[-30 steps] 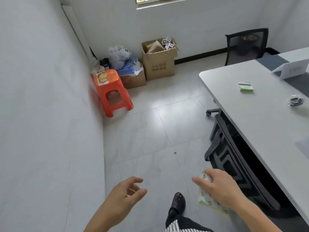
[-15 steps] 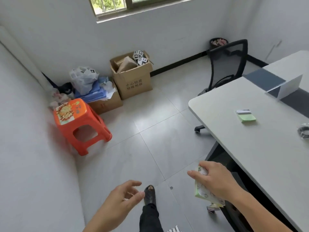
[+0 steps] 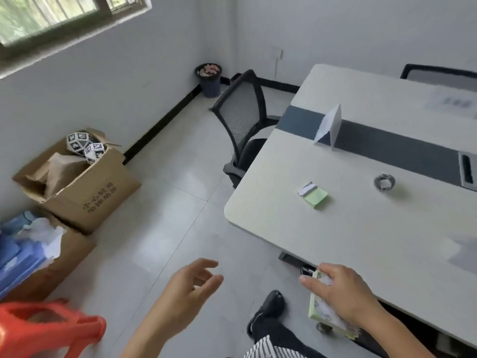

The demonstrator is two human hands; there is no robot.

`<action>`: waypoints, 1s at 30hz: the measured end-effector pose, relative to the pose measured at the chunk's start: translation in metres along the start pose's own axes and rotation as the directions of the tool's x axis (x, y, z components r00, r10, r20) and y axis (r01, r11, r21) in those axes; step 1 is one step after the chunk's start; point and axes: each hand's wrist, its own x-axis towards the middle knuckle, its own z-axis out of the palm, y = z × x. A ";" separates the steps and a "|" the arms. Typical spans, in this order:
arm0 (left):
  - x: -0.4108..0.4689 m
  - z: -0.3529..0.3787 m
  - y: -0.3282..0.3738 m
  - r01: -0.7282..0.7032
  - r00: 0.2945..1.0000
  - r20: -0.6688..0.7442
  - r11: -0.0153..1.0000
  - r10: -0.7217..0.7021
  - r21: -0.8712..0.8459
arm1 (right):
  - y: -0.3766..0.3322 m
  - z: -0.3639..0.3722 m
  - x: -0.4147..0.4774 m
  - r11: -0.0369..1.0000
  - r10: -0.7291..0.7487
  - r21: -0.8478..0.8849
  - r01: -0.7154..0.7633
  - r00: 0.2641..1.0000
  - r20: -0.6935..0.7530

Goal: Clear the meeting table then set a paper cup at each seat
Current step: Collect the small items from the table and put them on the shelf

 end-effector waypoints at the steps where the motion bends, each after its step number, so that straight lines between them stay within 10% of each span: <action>1: 0.019 0.001 0.008 -0.014 1.000 0.028 1.000 0.013 0.009 | 0.001 -0.003 0.012 1.000 0.027 0.010 -0.027 1.000 -0.014; 21: 0.324 0.047 0.135 -0.288 0.800 0.599 0.897 0.033 0.336 | 0.018 -0.061 0.160 0.881 0.449 0.244 -0.405 0.880 -0.159; 30: 0.426 0.167 0.165 -0.765 0.590 0.779 0.458 0.215 0.453 | 0.019 -0.051 0.141 0.680 0.713 0.427 -0.596 0.672 -0.198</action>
